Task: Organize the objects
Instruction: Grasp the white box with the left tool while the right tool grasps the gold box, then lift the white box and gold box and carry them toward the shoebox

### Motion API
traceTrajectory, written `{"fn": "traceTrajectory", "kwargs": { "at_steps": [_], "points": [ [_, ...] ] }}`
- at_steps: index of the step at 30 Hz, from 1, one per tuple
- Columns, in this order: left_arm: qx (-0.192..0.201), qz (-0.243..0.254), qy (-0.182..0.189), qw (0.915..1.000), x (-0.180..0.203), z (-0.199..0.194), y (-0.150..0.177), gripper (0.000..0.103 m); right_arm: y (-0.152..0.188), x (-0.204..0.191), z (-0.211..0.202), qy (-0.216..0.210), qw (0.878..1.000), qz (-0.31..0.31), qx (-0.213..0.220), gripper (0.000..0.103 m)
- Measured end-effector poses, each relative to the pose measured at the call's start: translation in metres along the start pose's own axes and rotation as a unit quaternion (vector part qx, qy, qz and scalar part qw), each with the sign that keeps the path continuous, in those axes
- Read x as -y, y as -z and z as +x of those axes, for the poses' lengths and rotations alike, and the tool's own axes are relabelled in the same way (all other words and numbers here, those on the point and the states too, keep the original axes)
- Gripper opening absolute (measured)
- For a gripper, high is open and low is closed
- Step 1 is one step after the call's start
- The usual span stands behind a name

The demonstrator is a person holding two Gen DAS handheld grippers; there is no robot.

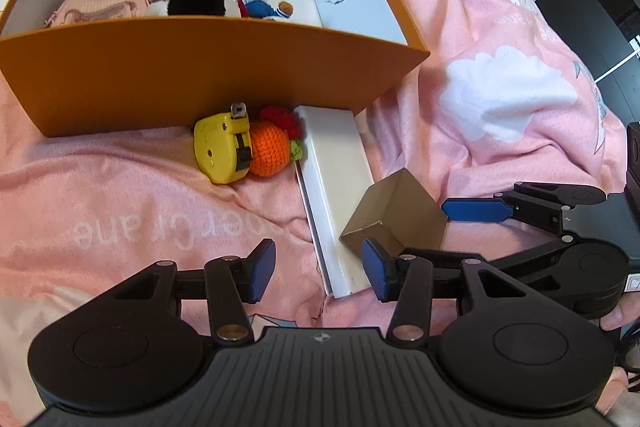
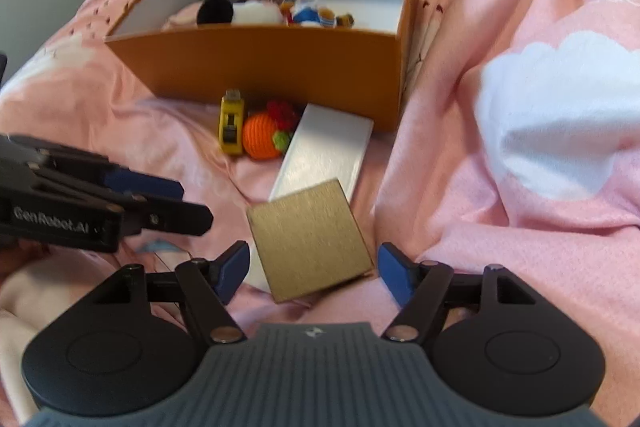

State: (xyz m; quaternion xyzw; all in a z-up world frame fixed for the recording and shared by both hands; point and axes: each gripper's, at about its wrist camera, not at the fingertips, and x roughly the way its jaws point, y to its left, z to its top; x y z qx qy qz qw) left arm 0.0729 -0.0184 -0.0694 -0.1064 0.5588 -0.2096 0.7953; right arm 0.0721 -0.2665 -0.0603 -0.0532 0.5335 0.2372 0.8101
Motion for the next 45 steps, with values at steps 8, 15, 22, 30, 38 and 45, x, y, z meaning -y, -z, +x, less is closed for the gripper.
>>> {"fn": "traceTrajectory", "kwargs": {
  "at_steps": [8,15,22,30,38,45],
  "points": [
    [-0.016,0.002,0.001,0.9999,-0.001,0.014,0.003,0.056,0.004,-0.001,0.014,0.006,0.999,-0.035,-0.003,0.065],
    [-0.015,0.0,0.012,0.9998,0.001,0.026,-0.008,0.056,-0.004,0.008,-0.011,0.021,0.999,-0.018,0.034,0.064],
    [-0.037,-0.069,0.031,0.9965,-0.015,0.061,-0.02,0.058,-0.018,0.032,-0.016,0.036,0.998,0.014,0.043,0.064],
    [-0.047,-0.117,0.053,0.9906,-0.023,0.088,-0.025,0.078,-0.023,0.05,0.006,0.02,0.998,0.046,0.024,0.064],
    [-0.039,-0.116,0.065,0.9903,-0.02,0.09,-0.027,0.06,-0.025,0.052,0.015,0.007,0.998,0.054,0.016,0.066],
    [-0.026,-0.091,0.052,0.9942,-0.011,0.071,-0.023,0.045,-0.021,0.05,0.014,0.0,0.999,0.051,0.017,0.061]
  ]
}}
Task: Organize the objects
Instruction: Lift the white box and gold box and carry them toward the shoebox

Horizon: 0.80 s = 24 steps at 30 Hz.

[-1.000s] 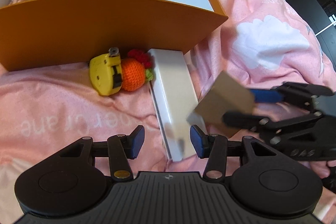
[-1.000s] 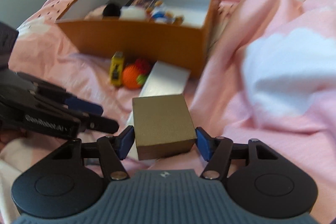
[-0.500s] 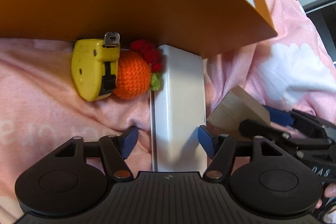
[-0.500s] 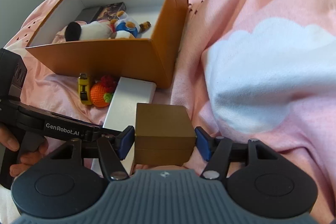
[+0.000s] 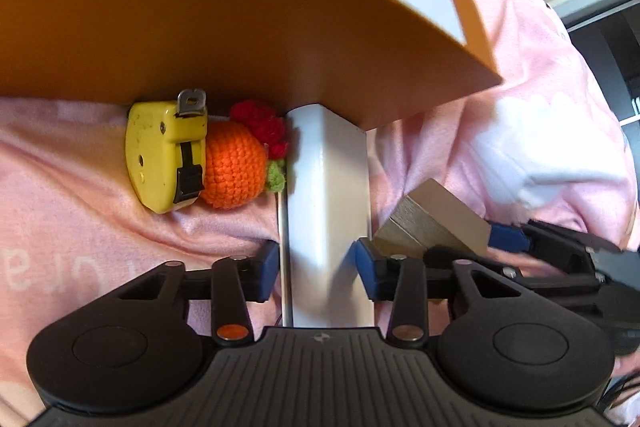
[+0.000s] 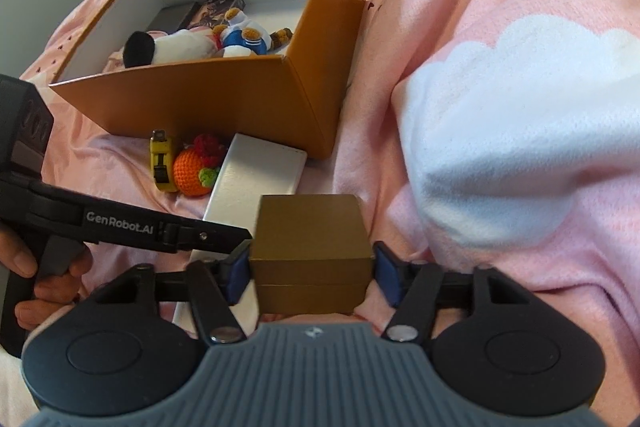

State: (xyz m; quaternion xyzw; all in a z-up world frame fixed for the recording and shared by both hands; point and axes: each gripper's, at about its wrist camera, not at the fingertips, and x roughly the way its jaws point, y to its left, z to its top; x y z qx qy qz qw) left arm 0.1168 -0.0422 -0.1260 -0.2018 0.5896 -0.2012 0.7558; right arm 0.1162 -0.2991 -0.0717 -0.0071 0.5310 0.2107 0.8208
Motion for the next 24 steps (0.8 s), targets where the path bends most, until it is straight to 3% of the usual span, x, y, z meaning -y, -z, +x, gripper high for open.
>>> {"fn": "traceTrajectory", "kwargs": {
  "at_steps": [8,13,24],
  "points": [
    [-0.009,0.097,-0.083,0.9918,0.03,-0.021,0.001,0.038,-0.004,-0.001,-0.002,-0.026,1.0,0.002,-0.013,0.061],
    [-0.012,0.076,-0.063,0.9951,0.015,-0.016,0.0,0.038,-0.004,-0.014,0.007,-0.021,0.999,-0.024,-0.029,0.062],
    [-0.006,0.063,-0.04,0.9972,0.013,-0.007,-0.006,0.038,-0.003,-0.005,0.016,-0.041,0.999,0.015,-0.023,0.061]
  ]
}}
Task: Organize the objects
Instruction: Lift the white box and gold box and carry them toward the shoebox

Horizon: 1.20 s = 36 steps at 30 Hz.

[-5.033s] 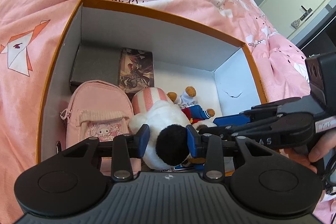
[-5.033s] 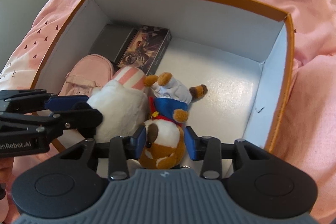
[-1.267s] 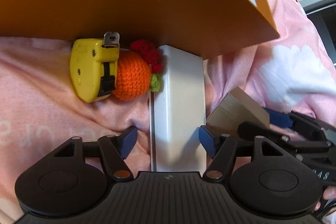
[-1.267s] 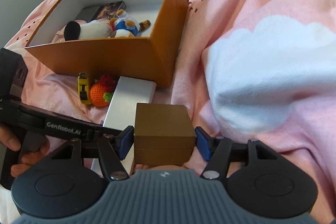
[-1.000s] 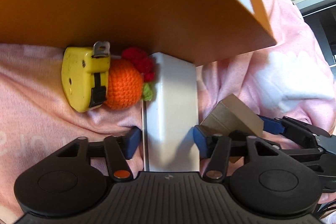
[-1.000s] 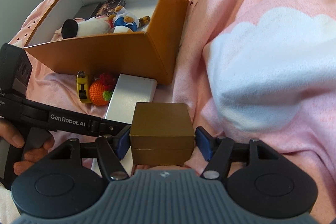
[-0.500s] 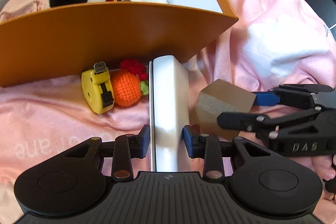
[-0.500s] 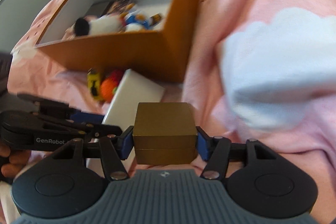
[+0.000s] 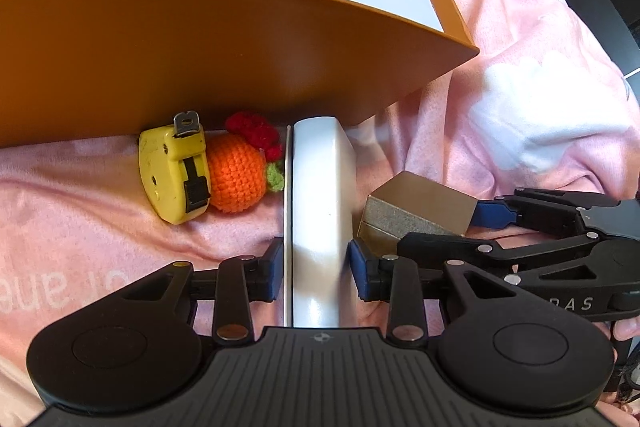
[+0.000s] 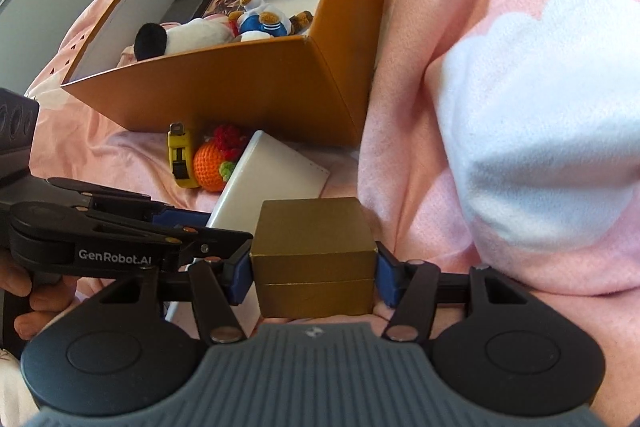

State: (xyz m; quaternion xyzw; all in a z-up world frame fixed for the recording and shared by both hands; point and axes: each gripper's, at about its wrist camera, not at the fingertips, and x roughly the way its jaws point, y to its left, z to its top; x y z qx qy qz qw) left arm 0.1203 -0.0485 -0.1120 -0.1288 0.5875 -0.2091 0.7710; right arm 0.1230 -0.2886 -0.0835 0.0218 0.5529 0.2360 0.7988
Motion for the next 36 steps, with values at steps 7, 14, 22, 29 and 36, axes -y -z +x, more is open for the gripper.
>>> {"fn": "traceTrajectory", "kwargs": {
  "at_steps": [7,14,22,29,36],
  "points": [
    [0.022,0.015,0.019,0.9995,0.003,-0.028,0.008,0.032,-0.002,-0.003,-0.017,-0.002,1.0,0.015,0.024,0.061],
    [0.067,-0.001,0.043,0.9969,0.005,-0.064,0.009,0.032,-0.01,-0.016,-0.047,-0.015,0.998,0.007,0.056,0.061],
    [0.132,-0.013,0.059,0.9894,0.004,-0.119,0.003,0.032,-0.027,-0.042,-0.084,-0.018,0.993,-0.037,0.108,0.061],
    [0.194,-0.028,0.066,0.9785,0.006,-0.15,-0.016,0.032,-0.052,-0.059,-0.112,-0.027,0.985,-0.065,0.156,0.061],
    [0.217,-0.042,0.058,0.9735,-0.002,-0.153,-0.048,0.032,-0.083,-0.067,-0.113,-0.011,0.98,-0.085,0.18,0.061]
  ]
}}
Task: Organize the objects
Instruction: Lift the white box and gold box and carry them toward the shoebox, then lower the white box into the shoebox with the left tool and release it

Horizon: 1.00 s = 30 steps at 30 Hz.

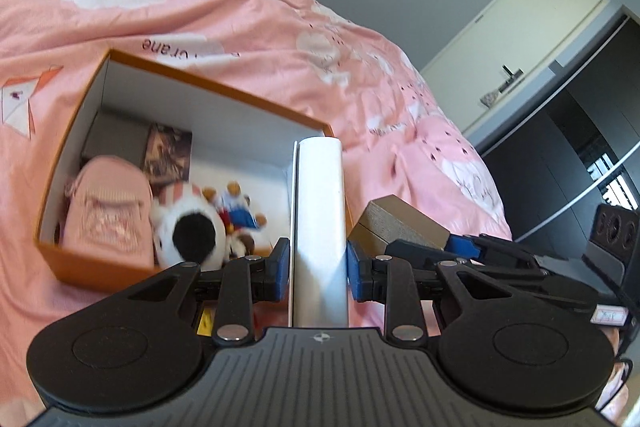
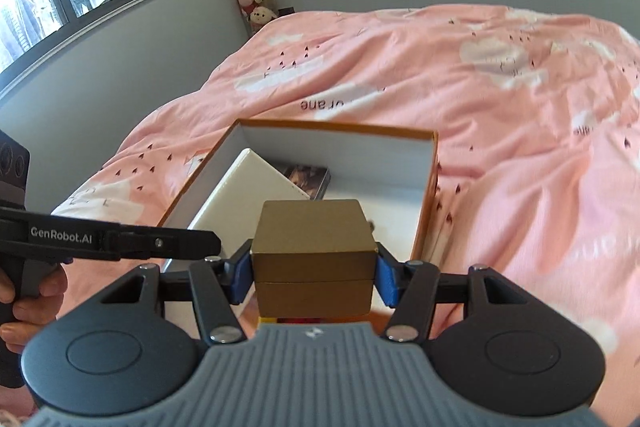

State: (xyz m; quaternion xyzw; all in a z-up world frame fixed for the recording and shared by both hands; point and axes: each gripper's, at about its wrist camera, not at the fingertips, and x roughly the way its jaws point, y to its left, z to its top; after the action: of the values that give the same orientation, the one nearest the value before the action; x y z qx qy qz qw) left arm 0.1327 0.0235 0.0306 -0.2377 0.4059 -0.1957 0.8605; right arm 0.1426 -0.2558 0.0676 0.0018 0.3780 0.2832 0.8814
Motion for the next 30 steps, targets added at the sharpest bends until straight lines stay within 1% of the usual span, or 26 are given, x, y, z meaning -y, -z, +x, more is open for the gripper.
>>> {"fn": "traceTrajectory", "kwargs": {
  "at_steps": [3,6,9,12,14,16,20,22,25,27,30],
  "points": [
    [0.005,-0.012,0.0,0.9999,-0.005,0.01,-0.015,0.032,-0.012,0.004,0.01,0.012,1.0,-0.006,0.005,0.061],
    [0.014,-0.034,0.002,0.9993,-0.015,0.022,-0.031,0.032,-0.023,0.01,0.022,0.035,0.999,-0.011,0.014,0.061],
    [0.011,-0.05,-0.002,0.9987,-0.026,0.041,-0.04,0.032,-0.031,0.019,0.034,0.049,0.999,0.0,0.018,0.061],
    [-0.021,-0.083,0.011,0.9963,-0.04,0.072,-0.041,0.032,-0.035,0.029,0.045,0.051,0.998,0.018,0.02,0.061],
    [-0.043,-0.12,0.029,0.9914,-0.05,0.092,-0.038,0.032,-0.034,0.034,0.05,0.059,0.998,0.022,0.022,0.061],
    [-0.054,-0.145,0.044,0.9869,-0.056,0.109,-0.034,0.032,-0.035,0.039,0.055,0.066,0.997,0.023,0.023,0.061],
    [-0.052,-0.144,0.037,0.9875,-0.054,0.134,-0.033,0.032,-0.034,0.049,0.063,0.07,0.997,0.023,0.017,0.061],
    [-0.056,-0.138,0.025,0.9886,-0.051,0.144,-0.036,0.032,-0.034,0.053,0.065,0.072,0.997,0.024,0.017,0.061],
    [-0.051,-0.131,0.002,0.9901,-0.046,0.153,-0.037,0.032,-0.036,0.059,0.068,0.075,0.997,0.024,0.017,0.061],
    [-0.062,-0.129,-0.009,0.9897,-0.044,0.161,-0.035,0.032,-0.037,0.062,0.069,0.079,0.996,0.024,0.018,0.061],
    [-0.077,-0.134,-0.012,0.988,-0.045,0.17,-0.03,0.032,-0.038,0.066,0.07,0.085,0.996,0.023,0.02,0.061]
  ]
}}
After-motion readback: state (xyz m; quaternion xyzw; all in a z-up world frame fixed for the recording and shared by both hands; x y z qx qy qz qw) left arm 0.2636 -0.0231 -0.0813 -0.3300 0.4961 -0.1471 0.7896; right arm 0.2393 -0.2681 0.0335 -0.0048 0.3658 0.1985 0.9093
